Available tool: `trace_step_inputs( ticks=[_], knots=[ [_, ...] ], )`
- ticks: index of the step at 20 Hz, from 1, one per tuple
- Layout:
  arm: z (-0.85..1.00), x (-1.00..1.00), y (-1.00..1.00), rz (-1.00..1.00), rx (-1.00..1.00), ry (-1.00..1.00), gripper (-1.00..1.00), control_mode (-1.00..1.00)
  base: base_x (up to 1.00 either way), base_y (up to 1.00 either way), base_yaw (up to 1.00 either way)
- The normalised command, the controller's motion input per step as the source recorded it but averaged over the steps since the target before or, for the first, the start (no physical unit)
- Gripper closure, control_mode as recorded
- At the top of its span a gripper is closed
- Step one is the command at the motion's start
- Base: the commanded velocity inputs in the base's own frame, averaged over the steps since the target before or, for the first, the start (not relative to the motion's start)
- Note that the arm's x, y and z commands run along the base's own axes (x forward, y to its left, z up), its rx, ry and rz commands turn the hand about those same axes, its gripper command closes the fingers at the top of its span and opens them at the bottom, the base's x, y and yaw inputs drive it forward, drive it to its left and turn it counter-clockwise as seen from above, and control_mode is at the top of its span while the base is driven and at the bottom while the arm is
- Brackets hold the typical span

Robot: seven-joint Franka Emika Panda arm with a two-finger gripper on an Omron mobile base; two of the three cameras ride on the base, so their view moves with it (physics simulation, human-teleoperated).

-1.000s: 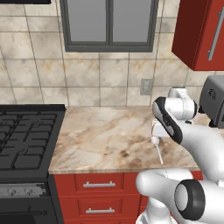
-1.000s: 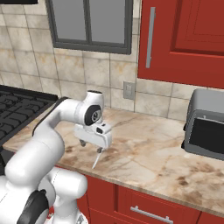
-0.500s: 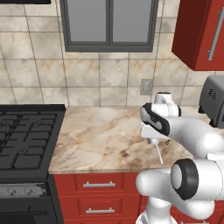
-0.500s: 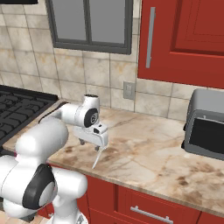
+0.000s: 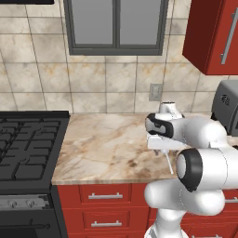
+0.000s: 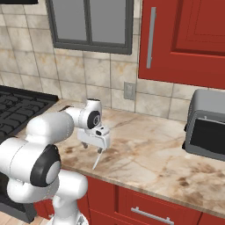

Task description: Take the fork and place it on the left side of the plate. Then take the spoon and place it on the right side of the plate. Make sure they're directly next to the plate.

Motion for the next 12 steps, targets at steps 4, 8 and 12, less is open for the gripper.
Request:
trace_step_inputs(
  ticks=[4,8,12],
  knots=[
    [-0.24,0.00,-0.12,0.00,-0.01,0.00,-1.00,-1.00,0.00,0.00,0.00],
    [-0.26,0.00,-0.16,0.00,0.00,0.00,-1.00,-1.00,0.00,0.00,0.00],
    [-0.30,0.04,-0.26,0.00,0.00,0.00,-1.00,-1.00,0.00,0.00,0.00]
  ],
)
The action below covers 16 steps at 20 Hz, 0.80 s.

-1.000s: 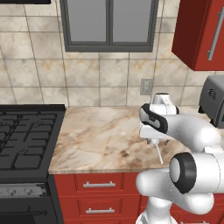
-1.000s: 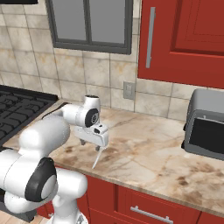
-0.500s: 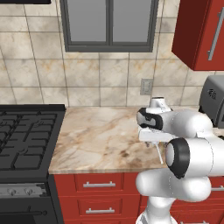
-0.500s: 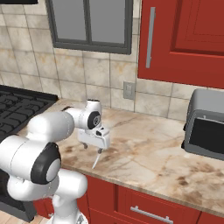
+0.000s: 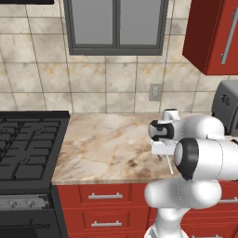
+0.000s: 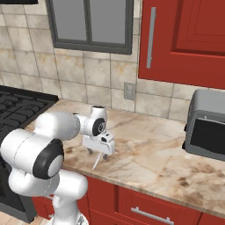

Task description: Take the fork and place it on the left side of the plate. Then take the spoon and place it on the right side of the plate. Make sure they're directly next to the plate.

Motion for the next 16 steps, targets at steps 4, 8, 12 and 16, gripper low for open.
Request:
trace_step_inputs(
  ticks=[4,8,12,16],
  knots=[
    [-0.13,0.29,0.00,0.00,0.00,0.00,-1.00,-1.00,0.00,0.00,0.00],
    [-0.25,0.12,0.00,0.00,0.00,0.00,-1.00,-1.00,0.00,0.00,0.00],
    [-0.18,0.16,0.00,0.00,0.00,-0.01,-1.00,-1.00,0.00,0.00,0.00],
    [-0.21,0.03,-0.03,0.00,0.00,0.00,-1.00,-1.00,0.00,0.00,0.00]
  ],
)
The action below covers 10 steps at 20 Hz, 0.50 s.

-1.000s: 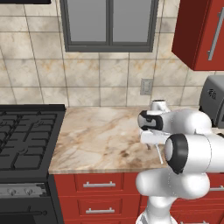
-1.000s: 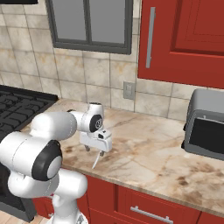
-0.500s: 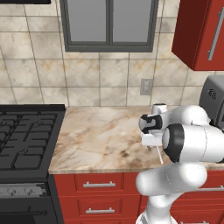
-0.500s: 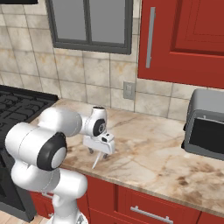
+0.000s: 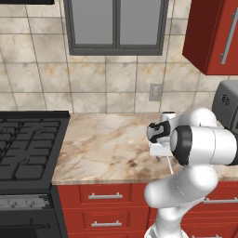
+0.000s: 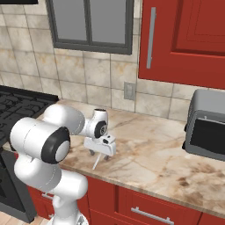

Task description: Take the fork and place it on the left side of the plate. Then take the spoon and place it on the right side of the plate. Make sure they're directly next to the plate.

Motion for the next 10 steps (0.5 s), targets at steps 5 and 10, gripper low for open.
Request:
trace_step_inputs(
  ticks=[5,10],
  knots=[
    [-0.09,0.00,-0.06,0.00,0.00,0.00,1.00,-1.00,0.00,0.00,0.00],
    [0.00,0.00,-0.10,0.00,0.00,0.00,1.00,-1.00,0.00,0.00,0.00]
  ],
)
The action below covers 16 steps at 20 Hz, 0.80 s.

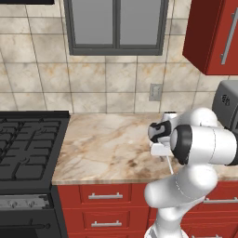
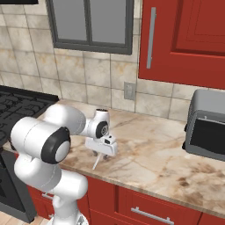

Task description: Take the fork and place it on the left side of the plate. Then take the spoon and place it on the right side of the plate. Make sure they're directly next to the plate.

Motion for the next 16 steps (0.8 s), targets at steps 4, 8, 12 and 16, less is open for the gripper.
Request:
trace_step_inputs(
  ticks=[4,8,12,16],
  knots=[
    [0.00,0.00,-0.20,0.01,0.00,0.00,1.00,-1.00,0.00,0.00,0.00],
    [0.04,0.00,-0.12,0.00,0.00,0.00,1.00,-1.00,0.00,0.00,0.00],
    [0.66,-0.02,0.00,0.00,0.00,0.00,1.00,-1.00,0.00,0.00,0.00],
    [1.00,0.00,0.14,0.03,0.00,0.00,1.00,-1.00,0.00,0.00,0.00]
  ],
)
